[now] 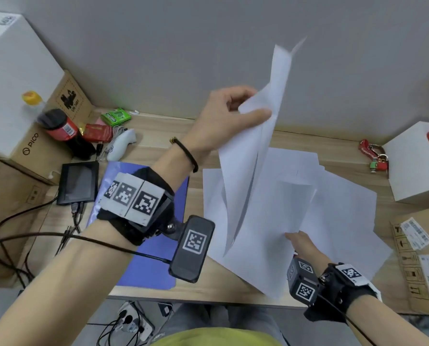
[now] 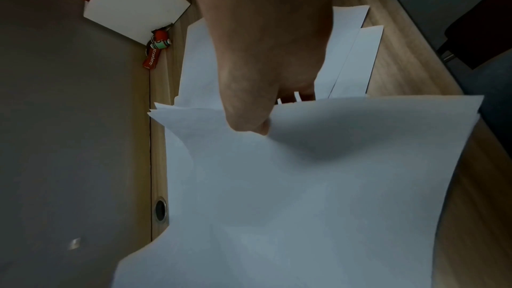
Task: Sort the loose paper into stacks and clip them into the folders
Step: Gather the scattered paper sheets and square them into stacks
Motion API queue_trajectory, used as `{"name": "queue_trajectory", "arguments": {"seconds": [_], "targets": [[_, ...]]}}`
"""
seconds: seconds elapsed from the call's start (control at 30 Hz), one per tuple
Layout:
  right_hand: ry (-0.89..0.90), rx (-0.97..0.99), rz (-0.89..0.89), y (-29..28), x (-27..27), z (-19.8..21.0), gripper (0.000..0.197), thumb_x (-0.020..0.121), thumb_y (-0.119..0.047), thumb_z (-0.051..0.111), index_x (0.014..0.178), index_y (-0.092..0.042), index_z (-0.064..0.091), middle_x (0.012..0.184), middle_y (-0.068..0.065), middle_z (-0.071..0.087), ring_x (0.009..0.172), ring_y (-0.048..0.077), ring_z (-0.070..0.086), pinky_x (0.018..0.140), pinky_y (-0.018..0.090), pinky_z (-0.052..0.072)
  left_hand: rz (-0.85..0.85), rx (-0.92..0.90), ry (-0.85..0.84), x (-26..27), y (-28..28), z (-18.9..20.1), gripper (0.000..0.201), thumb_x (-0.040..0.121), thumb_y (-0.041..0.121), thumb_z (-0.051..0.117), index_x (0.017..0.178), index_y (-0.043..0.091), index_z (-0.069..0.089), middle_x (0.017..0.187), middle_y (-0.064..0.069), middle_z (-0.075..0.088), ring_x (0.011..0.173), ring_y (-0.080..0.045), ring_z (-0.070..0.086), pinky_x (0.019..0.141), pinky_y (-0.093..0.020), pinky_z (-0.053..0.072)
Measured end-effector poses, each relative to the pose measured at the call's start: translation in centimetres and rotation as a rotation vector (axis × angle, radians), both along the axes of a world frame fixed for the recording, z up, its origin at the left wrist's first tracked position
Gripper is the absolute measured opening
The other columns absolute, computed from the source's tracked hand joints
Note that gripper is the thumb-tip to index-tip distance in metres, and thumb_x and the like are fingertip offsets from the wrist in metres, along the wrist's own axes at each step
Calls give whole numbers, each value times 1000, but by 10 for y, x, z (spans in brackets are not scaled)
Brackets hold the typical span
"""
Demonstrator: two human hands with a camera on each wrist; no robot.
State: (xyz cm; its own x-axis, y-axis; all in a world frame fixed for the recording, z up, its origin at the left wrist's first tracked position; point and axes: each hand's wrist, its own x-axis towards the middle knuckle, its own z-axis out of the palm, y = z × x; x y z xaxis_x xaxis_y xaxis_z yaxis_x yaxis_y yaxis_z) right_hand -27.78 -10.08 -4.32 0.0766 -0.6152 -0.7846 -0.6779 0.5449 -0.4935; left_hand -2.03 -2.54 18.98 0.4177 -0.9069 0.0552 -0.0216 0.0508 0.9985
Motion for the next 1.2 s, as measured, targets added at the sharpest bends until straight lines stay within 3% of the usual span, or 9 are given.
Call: {"name": "queue_trajectory", "arguments": {"seconds": [0.13, 0.23, 0.43, 0.57, 0.63, 0.77, 0.97, 1.1, 1.2], "targets": [[-4, 37, 22, 0, 2, -5, 20, 94, -6, 50, 110, 4, 54, 63, 12, 63, 33, 13, 58, 35, 16, 38, 80, -281, 217, 15, 4, 20, 11, 91, 0, 59, 92, 11, 63, 84, 2, 70, 74, -12, 66, 73, -28, 54], [-37, 52, 52, 4, 5, 1, 11, 95, -4, 48, 102, 2, 54, 73, 14, 61, 41, 17, 62, 33, 15, 39, 242, -285, 300, 33, 10, -4, 11, 93, 3, 57, 104, 6, 58, 102, -8, 68, 92, -21, 66, 87, -36, 54], [-112, 101, 30, 8, 4, 9, 15, 98, -3, 43, 108, 3, 52, 78, 14, 59, 65, 28, 58, 35, 18, 44, 408, 338, 196, 51, 45, -143, 32, 93, 18, 59, 124, 10, 56, 121, -3, 65, 108, -21, 64, 94, -41, 51], [-167, 91, -5, 4, 1, 9, 16, 98, -2, 42, 90, -2, 56, 73, 13, 63, 46, 18, 65, 34, 15, 42, 279, 721, 148, 44, 86, -217, 42, 92, 7, 56, 133, 7, 47, 135, -12, 54, 121, -32, 53, 102, -49, 43], [-200, 92, -57, 3, 0, 7, 17, 98, -4, 42, 87, -2, 55, 62, 9, 66, 50, 20, 65, 38, 17, 44, 174, 854, 89, 40, 105, -237, 51, 91, 8, 54, 140, 11, 40, 140, -11, 49, 124, -32, 49, 102, -49, 42], [-230, 138, -226, 1, -2, 1, 21, 98, -18, 46, 114, -4, 49, 79, 14, 66, 56, 28, 67, 44, 27, 49, 46, 938, 0, 42, 122, -244, 45, 93, 6, 48, 138, 14, 46, 136, -10, 52, 118, -32, 52, 92, -38, 45], [-251, 204, -166, -3, -2, 13, 36, 98, -32, 47, 115, -2, 57, 90, 16, 67, 68, 29, 68, 55, 32, 51, 88, 884, -24, 49, 115, -230, 25, 97, 10, 47, 119, 10, 59, 124, -13, 60, 114, -33, 57, 98, -42, 46], [-326, 251, -86, -3, 4, 19, 49, 91, -48, 53, 123, -12, 61, 112, 13, 70, 101, 32, 67, 81, 40, 52, 70, 789, -35, 42, 100, -220, 17, 96, 15, 52, 110, 9, 62, 113, -12, 66, 106, -33, 62, 96, -47, 48], [-351, 231, -4, -2, 11, 20, 71, 76, -63, 65, 129, -18, 56, 119, 7, 68, 110, 29, 64, 98, 46, 47, 72, 732, -65, 36, 88, -216, 11, 94, 22, 58, 102, 17, 65, 107, -3, 68, 98, -25, 64, 89, -38, 52]]}}
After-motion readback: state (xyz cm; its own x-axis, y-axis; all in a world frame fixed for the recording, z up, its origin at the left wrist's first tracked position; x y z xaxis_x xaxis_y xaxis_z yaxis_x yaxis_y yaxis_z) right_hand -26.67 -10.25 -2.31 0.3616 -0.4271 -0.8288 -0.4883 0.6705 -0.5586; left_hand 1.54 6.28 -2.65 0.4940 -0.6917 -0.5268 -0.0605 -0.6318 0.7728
